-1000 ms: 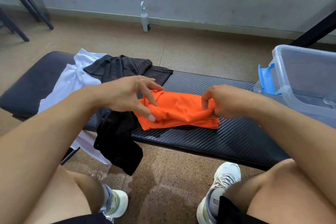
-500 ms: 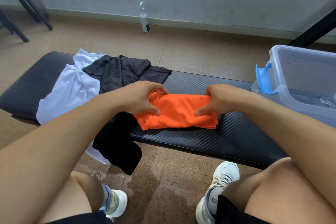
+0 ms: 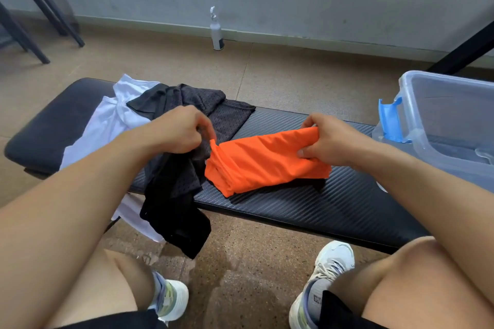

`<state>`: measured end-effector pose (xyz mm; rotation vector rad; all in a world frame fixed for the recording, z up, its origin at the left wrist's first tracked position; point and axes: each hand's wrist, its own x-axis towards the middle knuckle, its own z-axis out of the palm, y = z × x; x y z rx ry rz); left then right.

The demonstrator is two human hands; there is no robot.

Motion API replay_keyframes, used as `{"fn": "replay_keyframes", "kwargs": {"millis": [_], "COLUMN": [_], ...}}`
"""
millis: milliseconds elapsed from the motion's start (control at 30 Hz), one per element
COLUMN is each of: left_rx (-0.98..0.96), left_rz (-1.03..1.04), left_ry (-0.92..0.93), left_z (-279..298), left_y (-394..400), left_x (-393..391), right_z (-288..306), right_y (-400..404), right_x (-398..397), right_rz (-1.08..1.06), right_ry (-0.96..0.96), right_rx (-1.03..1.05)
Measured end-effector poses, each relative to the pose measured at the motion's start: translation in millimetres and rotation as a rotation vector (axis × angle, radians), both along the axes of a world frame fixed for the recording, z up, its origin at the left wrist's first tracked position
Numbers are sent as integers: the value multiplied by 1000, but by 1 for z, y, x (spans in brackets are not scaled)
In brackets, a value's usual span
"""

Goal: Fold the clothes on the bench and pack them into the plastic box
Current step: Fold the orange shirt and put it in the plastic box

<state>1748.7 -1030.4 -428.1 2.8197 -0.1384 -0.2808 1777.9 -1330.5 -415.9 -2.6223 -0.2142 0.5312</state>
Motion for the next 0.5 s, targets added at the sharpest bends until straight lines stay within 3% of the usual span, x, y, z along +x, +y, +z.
{"fn": "replay_keyframes", "kwargs": {"millis": [67, 100, 167, 233, 400, 500], "left_rx": [-153, -224, -296, -208, -35, -7], "left_rz": [32, 3, -74, -133, -112, -153], "left_ry": [-208, -225, -45, 119, 154, 299], "left_z": [2, 3, 2, -4, -2, 5], "left_y": [-9, -16, -29, -37, -44, -48], "left_x": [1, 0, -7, -12, -15, -22], "right_z": [0, 1, 3, 5, 10, 16], "right_y": [1, 1, 3, 5, 9, 11], "right_x": [2, 2, 3, 5, 9, 12], "right_rz": [-20, -27, -40, -59, -96, -112], "right_ry": [-45, -66, -120, -195, -405, -552], "right_rx": [62, 94, 146, 145, 42, 20]}}
